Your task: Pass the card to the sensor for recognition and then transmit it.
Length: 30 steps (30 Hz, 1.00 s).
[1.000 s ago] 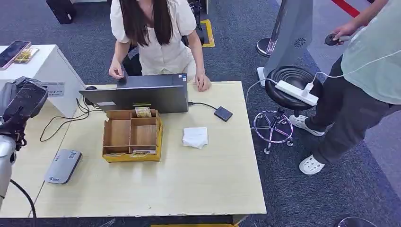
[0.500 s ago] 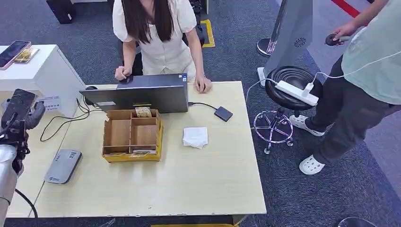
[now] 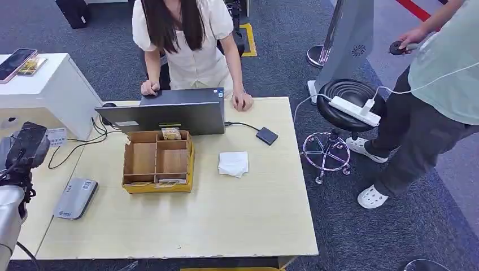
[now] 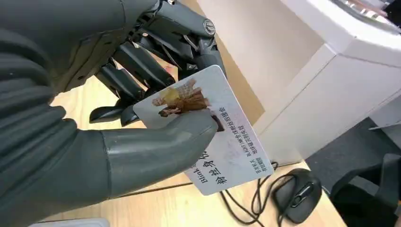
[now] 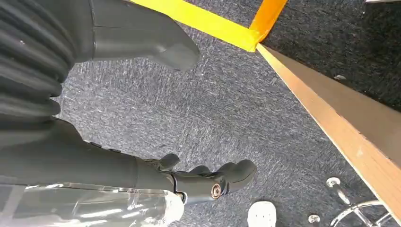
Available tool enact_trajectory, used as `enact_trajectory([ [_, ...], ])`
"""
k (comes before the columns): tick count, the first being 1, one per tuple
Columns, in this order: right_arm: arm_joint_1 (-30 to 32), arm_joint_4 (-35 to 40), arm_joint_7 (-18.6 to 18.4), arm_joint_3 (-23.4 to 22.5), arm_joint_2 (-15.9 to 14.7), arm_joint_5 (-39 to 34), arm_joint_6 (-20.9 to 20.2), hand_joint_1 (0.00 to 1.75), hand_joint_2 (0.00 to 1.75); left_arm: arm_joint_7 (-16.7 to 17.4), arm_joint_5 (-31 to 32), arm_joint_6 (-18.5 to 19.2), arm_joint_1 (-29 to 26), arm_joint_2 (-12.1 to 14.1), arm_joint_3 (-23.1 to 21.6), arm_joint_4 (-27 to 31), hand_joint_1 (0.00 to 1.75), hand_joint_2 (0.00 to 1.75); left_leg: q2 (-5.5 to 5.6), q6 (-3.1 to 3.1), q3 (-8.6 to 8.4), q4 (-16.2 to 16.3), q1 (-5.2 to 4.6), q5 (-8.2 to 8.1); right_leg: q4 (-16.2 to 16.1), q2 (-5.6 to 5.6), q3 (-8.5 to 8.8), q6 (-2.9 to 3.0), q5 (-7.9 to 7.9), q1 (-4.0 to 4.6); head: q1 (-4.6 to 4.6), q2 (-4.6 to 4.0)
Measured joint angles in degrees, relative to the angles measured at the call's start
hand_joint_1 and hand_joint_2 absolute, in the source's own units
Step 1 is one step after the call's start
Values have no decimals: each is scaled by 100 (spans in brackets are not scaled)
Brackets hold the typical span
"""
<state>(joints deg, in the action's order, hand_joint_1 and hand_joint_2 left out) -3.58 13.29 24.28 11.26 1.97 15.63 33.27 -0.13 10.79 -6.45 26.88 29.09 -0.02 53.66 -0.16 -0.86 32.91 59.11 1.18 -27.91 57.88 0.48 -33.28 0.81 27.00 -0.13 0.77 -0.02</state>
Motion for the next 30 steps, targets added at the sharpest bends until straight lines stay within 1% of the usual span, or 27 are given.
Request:
enact_trajectory([
  [6, 0, -2, 0, 0, 2, 26, 0, 0, 175, 42, 13, 31, -83, 20, 68, -63, 175, 175, 0, 0, 0, 0, 0, 0, 0, 0, 0, 0, 0, 0, 0, 0],
  [8, 1, -2, 0, 0, 2, 26, -2, 0, 175, 131, 2, 132, -94, 24, 105, -90, 175, 175, 0, 0, 0, 0, 0, 0, 0, 0, 0, 0, 0, 0, 0, 0],
  [11, 3, -9, 0, 0, 2, 35, -2, 0, 175, 245, -9, 405, -124, 75, 142, -136, 175, 175, 0, 0, 0, 0, 0, 0, 0, 0, 0, 0, 0, 0, 0, 0],
  [12, 3, -13, 0, 0, 2, 37, -2, 0, 175, 311, -8, 532, -139, 116, 144, -144, 175, 175, -2, 0, 0, 0, 0, 0, 0, 2, -1, 0, 0, 0, 0, 0],
  [17, 9, -31, 0, -2, 2, 72, -4, 0, 175, 658, 103, 915, -137, 310, 144, -256, 175, 175, -2, 0, 0, -1, 1, 0, 1, 2, -2, 0, 0, 1, 0, 0],
  [21, 16, -31, -2, -4, 0, 96, -11, 0, 175, 789, 153, 1250, -134, 492, 144, -367, 175, 175, -2, 0, 0, -1, 1, 0, 1, 2, -3, 0, 0, 1, 0, 0],
  [26, 17, -31, -11, -4, 2, 136, -11, 0, 175, 896, 298, 1323, -131, 671, 142, -516, 175, 175, -2, 0, 0, -1, 1, 0, 1, 2, -3, 0, 0, 1, 0, 0],
  [30, 16, -31, -15, -4, 2, 151, -11, 0, 175, 938, 378, 1519, -130, 811, 142, -638, 175, 175, -2, 0, 0, -1, 1, 0, 1, 2, -3, 0, 0, 1, 0, 0],
])
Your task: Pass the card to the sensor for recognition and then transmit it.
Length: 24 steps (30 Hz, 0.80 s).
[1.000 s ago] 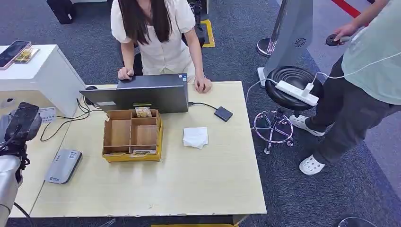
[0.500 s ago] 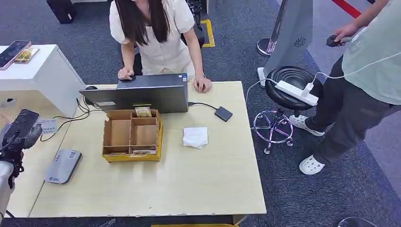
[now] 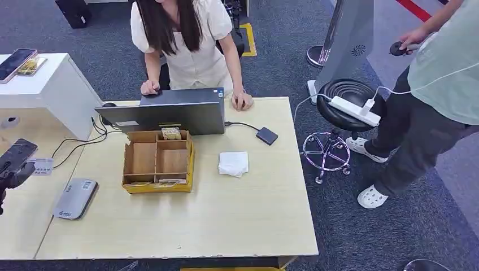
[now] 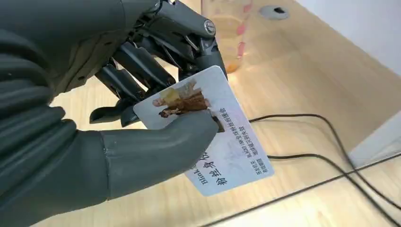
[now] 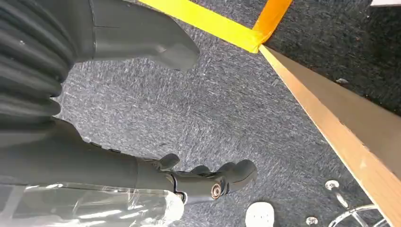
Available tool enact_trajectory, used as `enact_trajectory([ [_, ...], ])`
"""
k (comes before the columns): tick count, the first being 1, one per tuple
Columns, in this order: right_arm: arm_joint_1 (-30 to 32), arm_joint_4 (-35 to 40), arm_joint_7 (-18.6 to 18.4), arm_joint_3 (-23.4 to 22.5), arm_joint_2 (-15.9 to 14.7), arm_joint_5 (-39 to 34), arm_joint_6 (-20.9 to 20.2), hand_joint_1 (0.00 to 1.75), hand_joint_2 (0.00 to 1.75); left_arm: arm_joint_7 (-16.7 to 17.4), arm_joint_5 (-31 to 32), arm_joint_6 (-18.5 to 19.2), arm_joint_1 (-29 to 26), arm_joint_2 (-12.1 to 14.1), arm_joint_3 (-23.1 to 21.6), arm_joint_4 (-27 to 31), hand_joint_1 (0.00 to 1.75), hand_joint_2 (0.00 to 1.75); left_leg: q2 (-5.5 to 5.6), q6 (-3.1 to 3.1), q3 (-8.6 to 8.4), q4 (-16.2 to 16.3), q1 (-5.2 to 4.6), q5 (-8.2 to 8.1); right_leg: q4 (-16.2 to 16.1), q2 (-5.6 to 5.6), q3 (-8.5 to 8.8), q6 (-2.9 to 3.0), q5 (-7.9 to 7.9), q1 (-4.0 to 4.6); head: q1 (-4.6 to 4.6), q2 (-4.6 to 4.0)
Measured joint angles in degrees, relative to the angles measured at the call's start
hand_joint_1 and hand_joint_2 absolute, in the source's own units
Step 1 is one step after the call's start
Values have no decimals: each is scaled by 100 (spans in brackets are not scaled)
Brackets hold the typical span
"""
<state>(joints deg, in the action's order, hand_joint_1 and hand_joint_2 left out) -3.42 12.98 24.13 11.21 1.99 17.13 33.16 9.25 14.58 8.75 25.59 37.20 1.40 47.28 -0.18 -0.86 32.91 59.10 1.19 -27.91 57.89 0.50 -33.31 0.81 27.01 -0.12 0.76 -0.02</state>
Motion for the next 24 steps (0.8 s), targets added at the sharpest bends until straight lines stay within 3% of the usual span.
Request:
enact_trajectory([
  [8, 5, -2, 0, 0, -2, 72, 0, 0, 175, -22, -50, 673, -105, 369, -2, -100, 175, 175, 0, 0, 1, -1, 0, 0, 0, 0, 0, 0, 1, 0, 0, 0],
  [15, 10, -2, 50, -2, -2, 151, -20, 0, 175, -151, -728, 1580, -679, 857, -2, 256, 175, 175, -15, 0, 0, -2, 0, -1, 1, 16, -6, 1, 1, 0, 0, 0],
  [24, 8, -2, 68, -2, -2, 184, -24, 0, 175, -116, -1103, 1872, -1146, 1296, 0, 699, 175, 175, -14, 0, 2, -2, 1, -1, 2, 13, -4, 1, 1, 0, 0, 0],
])
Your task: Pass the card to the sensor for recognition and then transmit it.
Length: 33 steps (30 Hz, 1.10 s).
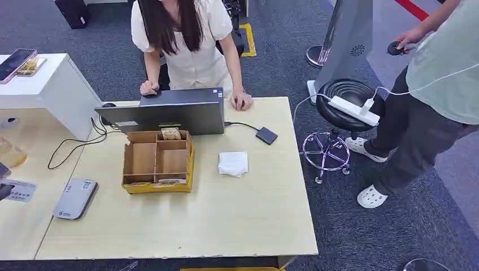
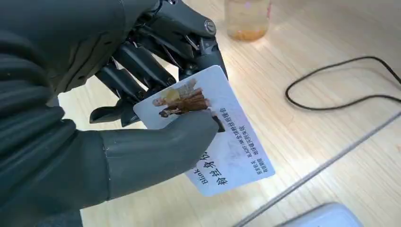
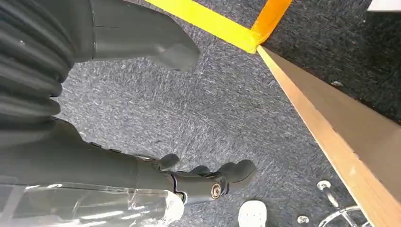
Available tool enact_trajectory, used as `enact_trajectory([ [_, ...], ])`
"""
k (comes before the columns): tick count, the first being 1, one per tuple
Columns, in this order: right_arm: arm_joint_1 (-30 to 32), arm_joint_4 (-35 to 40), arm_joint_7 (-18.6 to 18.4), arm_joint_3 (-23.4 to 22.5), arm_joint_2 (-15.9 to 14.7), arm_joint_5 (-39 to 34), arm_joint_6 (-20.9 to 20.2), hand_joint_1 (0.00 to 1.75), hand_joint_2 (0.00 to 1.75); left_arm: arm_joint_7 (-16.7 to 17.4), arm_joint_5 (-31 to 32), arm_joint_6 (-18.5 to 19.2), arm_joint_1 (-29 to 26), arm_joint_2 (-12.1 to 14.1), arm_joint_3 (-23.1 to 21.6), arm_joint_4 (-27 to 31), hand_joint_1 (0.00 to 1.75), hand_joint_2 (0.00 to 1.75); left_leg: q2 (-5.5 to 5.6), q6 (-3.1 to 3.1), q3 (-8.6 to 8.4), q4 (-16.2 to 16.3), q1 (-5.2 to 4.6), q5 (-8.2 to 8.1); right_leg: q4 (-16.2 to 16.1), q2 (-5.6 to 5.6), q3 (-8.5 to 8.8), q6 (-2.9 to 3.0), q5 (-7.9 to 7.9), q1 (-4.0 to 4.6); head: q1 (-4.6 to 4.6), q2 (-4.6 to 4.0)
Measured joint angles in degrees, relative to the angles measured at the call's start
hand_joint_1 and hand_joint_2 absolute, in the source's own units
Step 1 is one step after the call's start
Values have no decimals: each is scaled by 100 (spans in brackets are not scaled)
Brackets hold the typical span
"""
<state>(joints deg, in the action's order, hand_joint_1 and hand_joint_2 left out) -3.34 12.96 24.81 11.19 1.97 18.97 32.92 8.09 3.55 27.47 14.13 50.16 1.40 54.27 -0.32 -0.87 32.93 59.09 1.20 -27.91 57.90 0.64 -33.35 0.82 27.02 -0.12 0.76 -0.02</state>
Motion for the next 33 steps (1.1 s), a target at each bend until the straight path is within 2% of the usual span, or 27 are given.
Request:
enact_trajectory([
  [3, 0, 0, 0, 0, 0, 42, -11, 0, 175, 0, -364, 239, -281, 221, 0, 186, 175, 175, -4, 0, 0, 0, 0, 0, 1, 6, -1, 0, 0, 0, 0, 0],
  [6, -2, 2, 0, 0, 0, 77, -33, 0, 175, 2, -534, 302, -577, 476, 0, 402, 175, 175, 1, 0, 1, 0, 0, -1, 1, 1, -2, 1, 2, 0, 2, 0],
  [11, -35, 4, -4, 0, 0, 120, -81, 0, 175, 81, -593, 357, -974, 649, 0, 685, 175, 175, 5, 0, 3, -1, 0, -1, 1, -4, 0, 0, 4, 0, 0, 0],
  [17, -59, 7, -57, 0, 0, 214, -99, 0, 175, 88, -700, 433, -1515, 704, 0, 1032, 175, 175, 5, 0, 2, -1, 0, -1, 0, -4, 0, 0, 3, 0, 2, 0],
  [20, -79, 7, -79, 0, 0, 262, -107, 0, 175, 96, -696, 365, -1666, 634, -2, 1148, 175, 175, 11, 0, 3, -1, 0, -1, 0, -11, 1, 0, 3, -1, 2, 0],
  [33, -114, 11, -90, 2, 0, 300, -105, 0, 175, 66, -779, 243, -1731, 437, -17, 1207, 175, 175, 12, 0, 3, -1, 0, -1, 0, -12, 1, 0, 3, 0, 0, 0],
])
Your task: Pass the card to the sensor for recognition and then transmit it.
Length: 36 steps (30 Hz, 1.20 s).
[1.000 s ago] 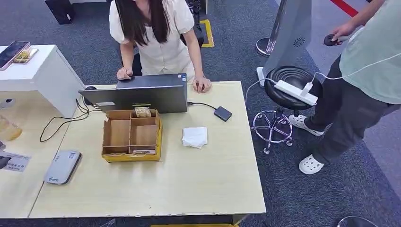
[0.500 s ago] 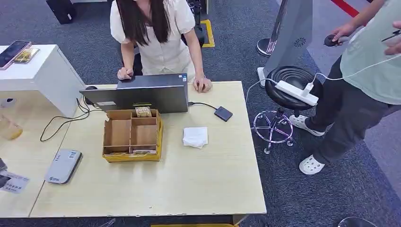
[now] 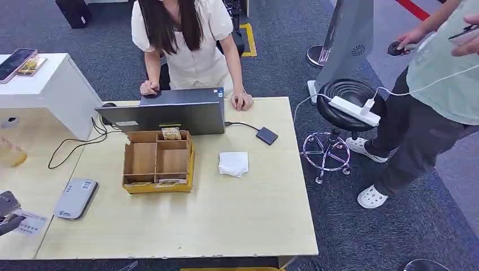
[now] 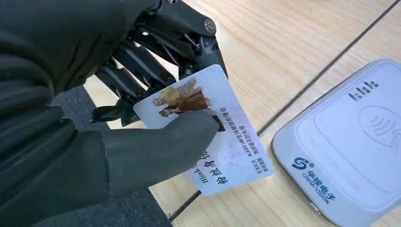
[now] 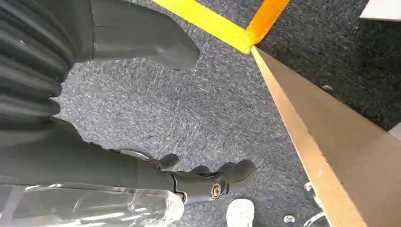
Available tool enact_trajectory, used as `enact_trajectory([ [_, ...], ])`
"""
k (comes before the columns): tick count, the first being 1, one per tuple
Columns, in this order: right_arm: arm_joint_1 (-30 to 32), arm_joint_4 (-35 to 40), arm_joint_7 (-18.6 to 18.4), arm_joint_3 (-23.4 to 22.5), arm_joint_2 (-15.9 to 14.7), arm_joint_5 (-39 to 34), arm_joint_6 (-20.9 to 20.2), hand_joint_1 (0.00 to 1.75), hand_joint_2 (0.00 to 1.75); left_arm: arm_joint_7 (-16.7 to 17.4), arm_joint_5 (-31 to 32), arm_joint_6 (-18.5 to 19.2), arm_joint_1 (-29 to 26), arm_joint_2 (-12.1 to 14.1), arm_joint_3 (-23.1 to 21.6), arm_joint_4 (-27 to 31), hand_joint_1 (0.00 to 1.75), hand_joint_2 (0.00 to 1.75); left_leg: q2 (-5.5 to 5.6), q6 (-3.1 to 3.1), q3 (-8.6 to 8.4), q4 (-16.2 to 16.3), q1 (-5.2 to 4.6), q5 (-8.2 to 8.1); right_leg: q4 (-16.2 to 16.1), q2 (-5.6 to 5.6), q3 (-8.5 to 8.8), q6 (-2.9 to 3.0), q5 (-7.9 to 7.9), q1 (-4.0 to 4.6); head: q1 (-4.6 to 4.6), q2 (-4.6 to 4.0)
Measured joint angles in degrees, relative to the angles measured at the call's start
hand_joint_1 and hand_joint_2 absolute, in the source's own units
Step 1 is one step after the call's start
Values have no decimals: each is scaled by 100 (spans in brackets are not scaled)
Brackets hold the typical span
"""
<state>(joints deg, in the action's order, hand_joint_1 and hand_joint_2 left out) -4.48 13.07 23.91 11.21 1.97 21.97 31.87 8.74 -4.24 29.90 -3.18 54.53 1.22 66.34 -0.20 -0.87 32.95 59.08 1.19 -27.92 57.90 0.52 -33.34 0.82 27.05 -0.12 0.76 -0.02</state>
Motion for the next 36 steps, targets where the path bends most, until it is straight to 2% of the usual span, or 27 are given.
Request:
enact_trajectory([
  [9, -6, 0, -9, -2, 2, -2, 0, 0, 175, 142, -100, -324, 208, -269, 0, -15, 175, 175, 2, 0, 1, 0, -1, 0, 0, -3, 1, 0, 0, -1, 0, 0],
  [15, -9, 0, -26, -2, 17, 22, 0, 0, 175, 192, -72, -614, 470, -754, 0, -223, 175, 175, 9, 0, 0, 0, -1, 0, 0, -10, 3, 0, 0, -2, 0, 0],
  [22, -15, 0, -50, -2, 33, 46, 0, 0, 175, 256, 11, -732, 710, -1082, -7, -420, 175, 175, 11, 0, 1, 0, -1, 0, 0, -11, 3, 0, 0, -2, 0, 0],
  [36, -14, 0, -81, -2, 35, 83, 0, 0, 175, 310, -116, -699, 771, -1292, -15, -514, 175, 175, 12, 0, 0, 0, -1, 1, 0, -13, 3, 0, 0, -1, 0, 0],
])
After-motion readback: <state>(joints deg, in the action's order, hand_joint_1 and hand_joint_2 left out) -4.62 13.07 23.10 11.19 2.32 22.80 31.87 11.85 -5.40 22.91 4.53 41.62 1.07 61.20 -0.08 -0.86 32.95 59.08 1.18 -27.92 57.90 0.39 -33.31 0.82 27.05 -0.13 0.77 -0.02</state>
